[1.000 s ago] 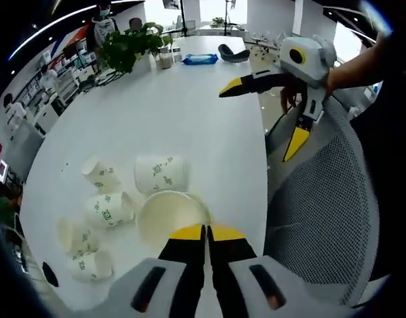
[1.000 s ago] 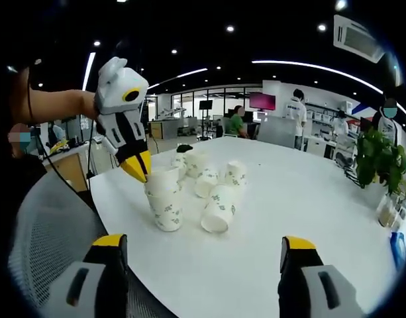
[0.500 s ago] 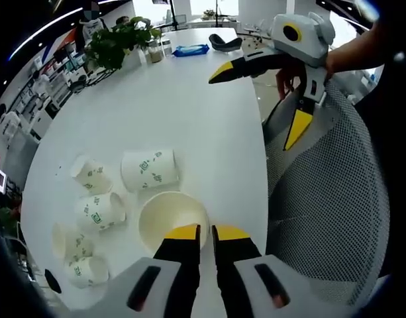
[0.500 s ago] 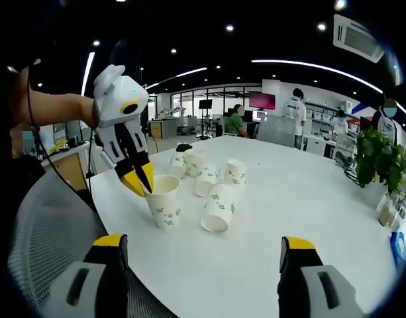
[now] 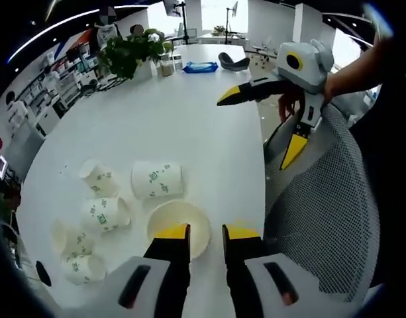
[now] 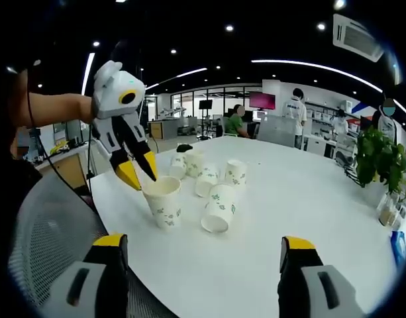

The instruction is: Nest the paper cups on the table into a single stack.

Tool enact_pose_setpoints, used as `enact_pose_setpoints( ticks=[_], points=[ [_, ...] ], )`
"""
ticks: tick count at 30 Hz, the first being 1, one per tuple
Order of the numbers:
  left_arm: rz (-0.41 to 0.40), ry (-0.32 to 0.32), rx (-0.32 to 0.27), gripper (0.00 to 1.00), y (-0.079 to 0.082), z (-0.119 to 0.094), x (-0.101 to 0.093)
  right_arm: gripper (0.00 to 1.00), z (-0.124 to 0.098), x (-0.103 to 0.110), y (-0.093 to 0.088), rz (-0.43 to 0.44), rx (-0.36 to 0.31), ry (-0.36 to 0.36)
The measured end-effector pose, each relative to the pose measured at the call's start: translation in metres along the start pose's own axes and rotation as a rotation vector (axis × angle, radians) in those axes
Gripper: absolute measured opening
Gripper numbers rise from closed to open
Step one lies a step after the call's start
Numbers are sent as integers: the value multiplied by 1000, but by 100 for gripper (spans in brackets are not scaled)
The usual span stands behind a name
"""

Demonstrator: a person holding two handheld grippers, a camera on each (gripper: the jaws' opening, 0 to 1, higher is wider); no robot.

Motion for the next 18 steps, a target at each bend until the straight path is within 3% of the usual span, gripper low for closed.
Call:
enact_pose_setpoints(
  ticks=[10,18],
  points=[
    [-58,37,-75,34,2,-16,7,97,0,0,0,4,0,0],
    [-136,92,-186,50,2,-28,12,97,0,-3,1,48,5,-17]
  ],
)
Point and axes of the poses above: the point that each gripper's makers call its tool centre point, and the gripper's own axes: z roughly forward along the fingers, x roughly to its left, y roughly out of its top, the point moved 7 cm from there along -z, roughly backward along the fingers, and after that the axes turned 5 degrees about -x, right-handed, at the moved point
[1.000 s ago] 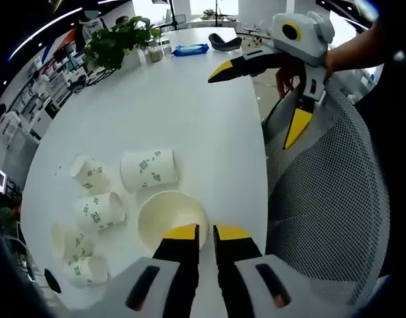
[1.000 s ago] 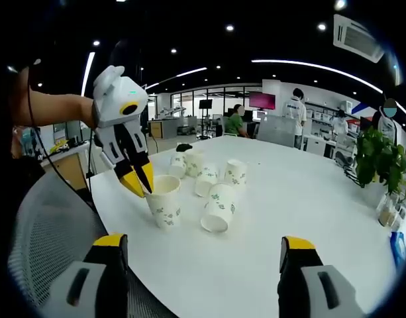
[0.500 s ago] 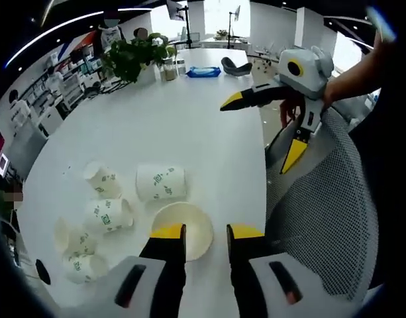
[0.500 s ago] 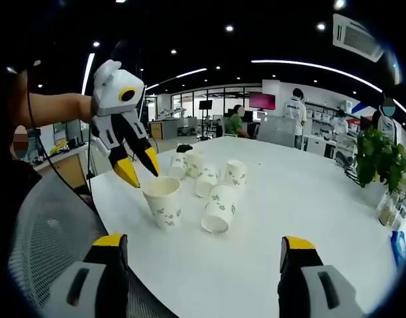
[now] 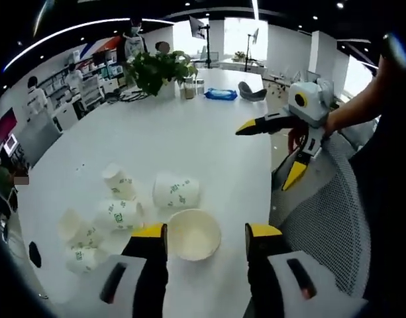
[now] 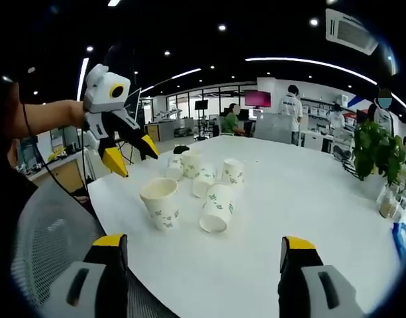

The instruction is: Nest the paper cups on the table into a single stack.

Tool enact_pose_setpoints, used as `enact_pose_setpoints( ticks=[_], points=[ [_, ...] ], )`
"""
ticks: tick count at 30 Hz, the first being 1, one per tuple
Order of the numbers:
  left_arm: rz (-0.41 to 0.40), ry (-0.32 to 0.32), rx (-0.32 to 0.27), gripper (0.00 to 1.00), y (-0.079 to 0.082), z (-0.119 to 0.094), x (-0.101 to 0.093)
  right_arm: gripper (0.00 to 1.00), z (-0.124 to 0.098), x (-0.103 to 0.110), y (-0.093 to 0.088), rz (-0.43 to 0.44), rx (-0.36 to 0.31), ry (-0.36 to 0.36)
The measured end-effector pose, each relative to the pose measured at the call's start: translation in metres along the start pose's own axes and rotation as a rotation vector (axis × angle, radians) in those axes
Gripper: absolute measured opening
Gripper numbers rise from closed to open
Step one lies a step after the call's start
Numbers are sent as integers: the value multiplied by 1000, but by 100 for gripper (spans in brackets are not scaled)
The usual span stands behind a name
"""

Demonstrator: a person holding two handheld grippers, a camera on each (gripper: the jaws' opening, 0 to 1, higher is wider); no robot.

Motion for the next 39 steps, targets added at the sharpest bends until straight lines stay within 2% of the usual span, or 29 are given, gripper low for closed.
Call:
enact_pose_setpoints(
  ticks=[8,13,16,25,33,39],
  points=[
    [-130,53,-143,63,5,-16,9,96,2,-4,8,-6,20,-9],
    [-157,102,-224,70,3,-26,15,96,8,-4,17,-23,23,3],
    [-172,134,-249,76,-1,-31,16,95,12,-4,22,-25,23,5],
    [-219,192,-271,86,-20,-40,10,91,32,-7,30,-2,35,5],
    [-247,229,-283,94,-42,-46,4,90,52,-8,27,-12,69,24],
    [-264,249,-286,96,-57,-49,-3,87,64,-10,24,19,72,29]
  ],
)
Point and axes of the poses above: the point that each gripper's makers call its tool centre point, and the gripper's own axes: z roughly forward along the fingers, x roughly to its left, y roughly out of its top, the point moved 7 cm from there along -z, roughly backward along the fingers, and after that the axes turned 5 degrees about -x, right-handed, at the moved point
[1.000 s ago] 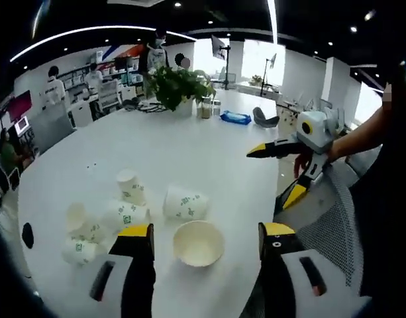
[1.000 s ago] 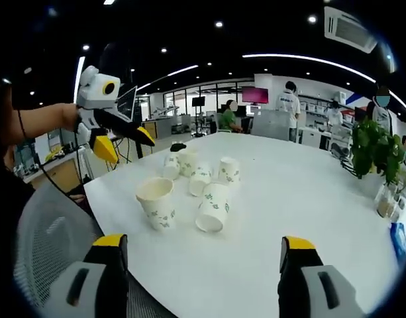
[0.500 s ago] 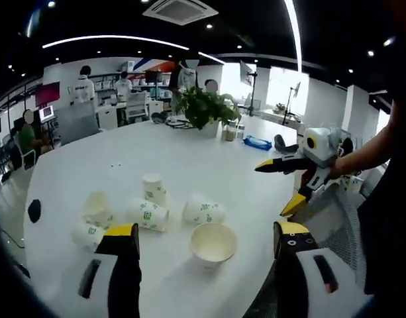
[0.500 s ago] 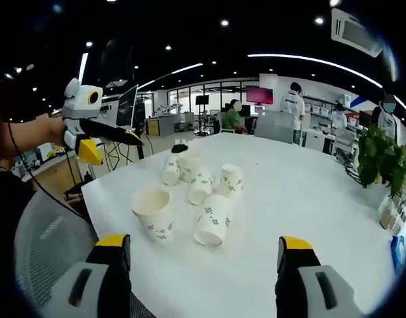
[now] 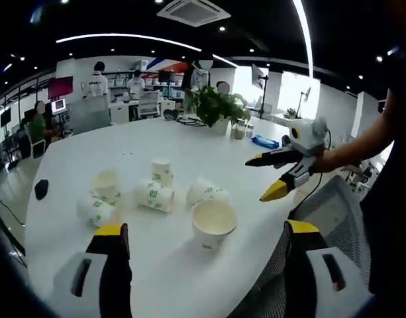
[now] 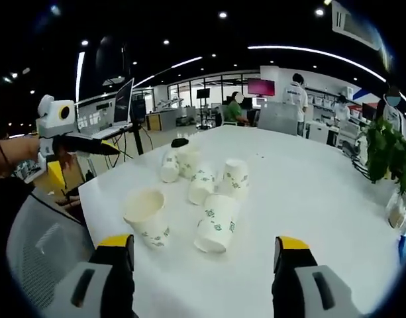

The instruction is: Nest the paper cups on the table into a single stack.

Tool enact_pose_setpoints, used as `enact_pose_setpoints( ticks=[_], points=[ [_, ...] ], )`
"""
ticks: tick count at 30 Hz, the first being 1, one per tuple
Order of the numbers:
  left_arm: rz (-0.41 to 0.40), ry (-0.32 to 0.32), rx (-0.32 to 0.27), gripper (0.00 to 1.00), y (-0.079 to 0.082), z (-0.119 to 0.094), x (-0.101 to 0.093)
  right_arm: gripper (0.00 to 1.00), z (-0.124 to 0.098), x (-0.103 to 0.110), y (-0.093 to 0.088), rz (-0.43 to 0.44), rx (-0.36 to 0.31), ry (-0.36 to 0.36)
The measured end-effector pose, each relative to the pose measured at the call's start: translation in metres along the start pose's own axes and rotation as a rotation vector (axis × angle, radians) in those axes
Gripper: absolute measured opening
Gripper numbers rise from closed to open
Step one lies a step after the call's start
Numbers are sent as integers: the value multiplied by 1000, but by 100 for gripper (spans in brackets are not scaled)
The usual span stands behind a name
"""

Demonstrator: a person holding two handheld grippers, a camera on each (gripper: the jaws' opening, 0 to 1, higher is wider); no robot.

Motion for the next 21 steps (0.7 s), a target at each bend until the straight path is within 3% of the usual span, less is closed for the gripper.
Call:
enact_pose_setpoints(
  ticks=[5,10,21],
  points=[
    [-32,41,-38,97,-12,-4,-1,84,10,5,-7,-6,17,11],
    [-48,74,-28,96,-25,-6,-7,82,19,4,-10,11,26,11],
    [-82,153,-115,94,-27,-4,-8,75,40,2,-15,34,35,-12]
  ],
)
Point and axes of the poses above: the point that each gripper's makers call its tool centre point, and the gripper's own axes: z roughly forward along the fingers, x roughly to its left, y roughly out of its top, the point moved 7 cm from there along -z, roughly backward along the fingers, and after that the axes turned 5 degrees about -x, right-handed, at the moved point
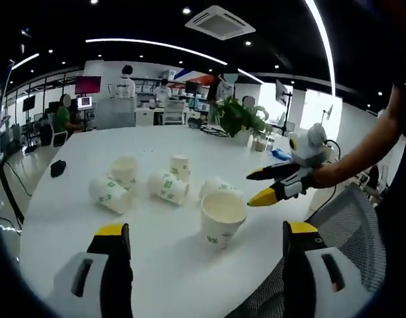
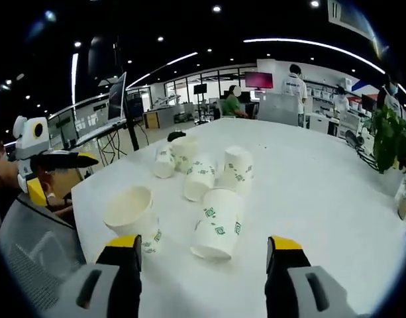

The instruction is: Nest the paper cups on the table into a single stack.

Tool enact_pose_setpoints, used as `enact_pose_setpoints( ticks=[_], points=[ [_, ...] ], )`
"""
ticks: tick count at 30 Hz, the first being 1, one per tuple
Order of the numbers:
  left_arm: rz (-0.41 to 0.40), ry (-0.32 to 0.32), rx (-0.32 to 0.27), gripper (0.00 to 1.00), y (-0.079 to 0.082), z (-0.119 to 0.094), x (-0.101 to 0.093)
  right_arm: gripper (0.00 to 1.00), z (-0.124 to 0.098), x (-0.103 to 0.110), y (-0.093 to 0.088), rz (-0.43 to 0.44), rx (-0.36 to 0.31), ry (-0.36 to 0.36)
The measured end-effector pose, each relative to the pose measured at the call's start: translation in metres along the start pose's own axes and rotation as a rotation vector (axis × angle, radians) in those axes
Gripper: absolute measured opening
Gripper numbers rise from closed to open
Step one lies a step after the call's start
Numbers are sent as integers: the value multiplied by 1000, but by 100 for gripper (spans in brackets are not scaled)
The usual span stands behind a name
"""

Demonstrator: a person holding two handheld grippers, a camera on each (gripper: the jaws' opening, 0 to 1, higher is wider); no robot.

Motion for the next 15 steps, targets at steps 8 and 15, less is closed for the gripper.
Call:
enact_pose_setpoints(
  ticks=[8,15],
  points=[
    [38,-18,-29,94,-1,3,-3,66,17,-2,-9,19,20,-41],
    [60,-33,-5,93,-5,9,-1,60,32,-1,-3,37,39,-69]
  ],
)
Point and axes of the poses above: the point that each gripper's makers call its tool centre point, and the gripper's own axes: z roughly forward along the fingers, x roughly to its left, y roughly out of its top, the point moved 7 cm from there along -z, roughly backward along the fingers, and after that the axes turned 5 degrees about -x, right-handed, at the moved point
